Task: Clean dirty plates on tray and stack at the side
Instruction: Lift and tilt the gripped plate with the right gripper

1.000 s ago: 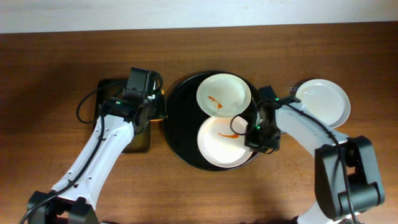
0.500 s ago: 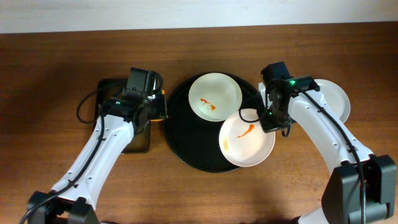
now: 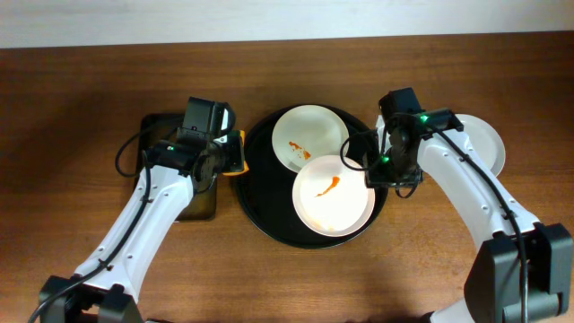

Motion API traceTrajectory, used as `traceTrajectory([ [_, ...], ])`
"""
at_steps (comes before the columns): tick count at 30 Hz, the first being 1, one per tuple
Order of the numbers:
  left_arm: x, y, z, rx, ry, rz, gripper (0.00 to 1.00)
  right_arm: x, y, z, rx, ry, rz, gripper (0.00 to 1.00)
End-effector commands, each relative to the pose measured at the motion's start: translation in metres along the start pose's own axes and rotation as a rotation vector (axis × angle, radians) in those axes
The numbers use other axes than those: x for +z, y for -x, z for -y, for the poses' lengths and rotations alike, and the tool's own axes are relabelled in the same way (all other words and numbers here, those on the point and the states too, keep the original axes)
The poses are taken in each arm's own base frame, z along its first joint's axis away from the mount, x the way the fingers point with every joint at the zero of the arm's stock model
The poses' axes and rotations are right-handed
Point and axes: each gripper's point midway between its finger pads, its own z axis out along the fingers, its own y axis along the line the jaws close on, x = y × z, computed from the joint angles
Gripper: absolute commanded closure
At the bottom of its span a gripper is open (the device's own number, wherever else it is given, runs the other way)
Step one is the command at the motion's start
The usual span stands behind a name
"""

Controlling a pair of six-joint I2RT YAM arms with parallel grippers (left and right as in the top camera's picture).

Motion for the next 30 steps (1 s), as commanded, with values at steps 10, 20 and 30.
traceTrajectory([
  [10,-0.010,0.005,0.006,-0.005,-0.027,0.029,1.00,0.076,-0.042,0.000,0.109,0.105,-0.055,0.48],
  [20,-0.010,0.004,0.008,0.000,-0.029,0.028,1.00,0.091,-0.055,0.002,0.196,0.111,-0.075,0.63],
  [30,-0.010,0.002,0.012,0.008,-0.037,0.021,1.00,0.076,-0.022,-0.005,0.164,0.142,0.038,0.96],
])
